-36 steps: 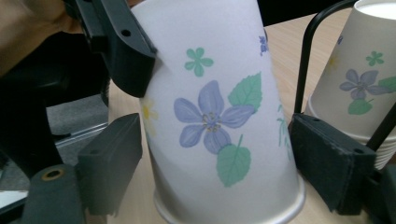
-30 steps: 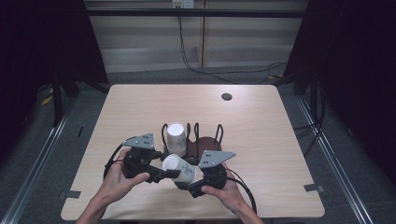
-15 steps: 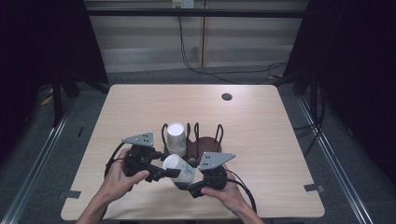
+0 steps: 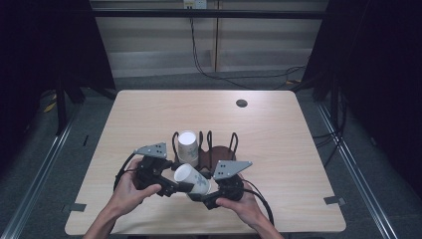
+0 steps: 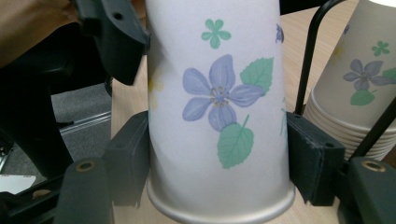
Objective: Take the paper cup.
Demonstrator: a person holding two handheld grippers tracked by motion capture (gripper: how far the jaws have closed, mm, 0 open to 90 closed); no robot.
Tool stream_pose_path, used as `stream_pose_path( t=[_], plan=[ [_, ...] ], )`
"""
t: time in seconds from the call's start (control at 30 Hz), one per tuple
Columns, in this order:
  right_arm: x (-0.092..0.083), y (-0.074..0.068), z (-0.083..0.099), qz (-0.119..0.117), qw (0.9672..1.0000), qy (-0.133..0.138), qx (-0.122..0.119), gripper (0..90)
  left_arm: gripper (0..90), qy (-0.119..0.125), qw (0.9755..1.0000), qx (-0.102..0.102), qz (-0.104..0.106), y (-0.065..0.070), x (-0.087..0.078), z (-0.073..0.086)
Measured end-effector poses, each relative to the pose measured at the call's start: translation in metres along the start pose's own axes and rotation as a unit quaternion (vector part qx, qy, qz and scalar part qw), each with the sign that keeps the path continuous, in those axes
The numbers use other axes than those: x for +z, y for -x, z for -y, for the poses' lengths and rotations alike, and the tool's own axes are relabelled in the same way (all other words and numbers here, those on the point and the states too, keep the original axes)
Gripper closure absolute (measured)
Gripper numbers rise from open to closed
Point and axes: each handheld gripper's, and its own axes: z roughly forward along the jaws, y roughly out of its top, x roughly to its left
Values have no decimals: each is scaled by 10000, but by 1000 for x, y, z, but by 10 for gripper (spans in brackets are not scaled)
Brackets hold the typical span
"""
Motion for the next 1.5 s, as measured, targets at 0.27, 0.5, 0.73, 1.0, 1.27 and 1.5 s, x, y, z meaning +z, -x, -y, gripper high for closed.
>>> stream_pose_path(
  t=[0.27,0.5,0.73,1.0,1.27,1.5],
  plan=[
    [-8,5,-1,52,9999,-59,99,307,168,26,9997,26,-224,0,-6,-1],
    [-12,9,0,168,9995,-202,148,309,189,-132,9989,197,-396,2,-4,-1],
    [-14,14,3,327,9981,-456,267,311,209,-195,9989,307,-297,0,-7,2],
    [-21,18,0,350,9975,-526,310,312,194,-290,9971,481,-510,-3,-7,5],
    [-23,20,-1,405,9956,-815,244,313,159,-408,9953,566,-668,-6,-2,9],
    [-23,22,0,359,9915,-1225,244,315,162,-446,9937,768,-690,-5,2,11]
  ],
)
